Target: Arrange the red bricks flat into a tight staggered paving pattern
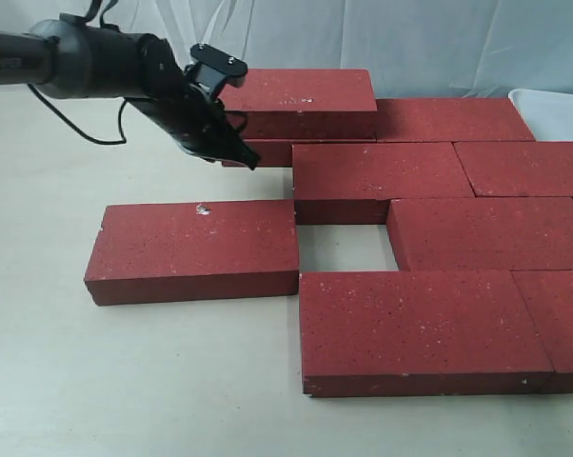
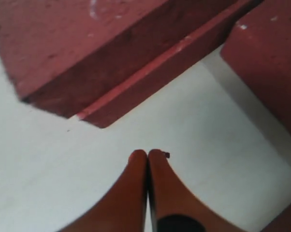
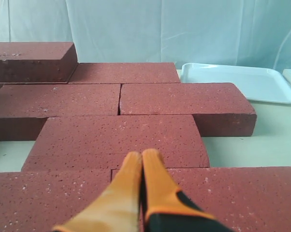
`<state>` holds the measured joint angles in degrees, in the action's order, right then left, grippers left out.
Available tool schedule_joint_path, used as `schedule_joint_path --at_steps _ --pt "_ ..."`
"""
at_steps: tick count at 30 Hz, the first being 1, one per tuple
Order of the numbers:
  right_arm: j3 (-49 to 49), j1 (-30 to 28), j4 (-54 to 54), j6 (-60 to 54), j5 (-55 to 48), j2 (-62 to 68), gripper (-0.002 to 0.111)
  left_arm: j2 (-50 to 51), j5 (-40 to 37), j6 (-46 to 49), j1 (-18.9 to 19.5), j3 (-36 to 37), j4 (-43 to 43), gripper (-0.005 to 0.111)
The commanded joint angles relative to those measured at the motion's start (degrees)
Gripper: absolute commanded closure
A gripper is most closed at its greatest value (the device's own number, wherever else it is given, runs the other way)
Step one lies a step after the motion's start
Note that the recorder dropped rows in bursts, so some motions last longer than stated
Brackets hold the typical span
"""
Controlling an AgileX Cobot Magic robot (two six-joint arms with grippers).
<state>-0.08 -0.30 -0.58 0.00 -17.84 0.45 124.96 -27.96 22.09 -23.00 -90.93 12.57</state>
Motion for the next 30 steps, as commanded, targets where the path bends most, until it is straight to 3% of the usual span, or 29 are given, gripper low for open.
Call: schedule_joint_path --at_steps 1,14,30 --pt "0.08 -0.33 -0.09 0.0 0.45 -0.45 0.109 3.4 -3.92 0.18 -1.71 -4.34 2.11 0.105" --pt "0.08 -0.33 -0.09 0.0 0.45 -0.45 0.109 5.72 -5.94 1.1 -4.71 -6.85 4.18 0.105" --pt "0.08 -0.33 -0.09 0.0 0.45 -0.45 0.109 5.72 -10.13 1.1 -5.17 -6.85 4.55 0.105"
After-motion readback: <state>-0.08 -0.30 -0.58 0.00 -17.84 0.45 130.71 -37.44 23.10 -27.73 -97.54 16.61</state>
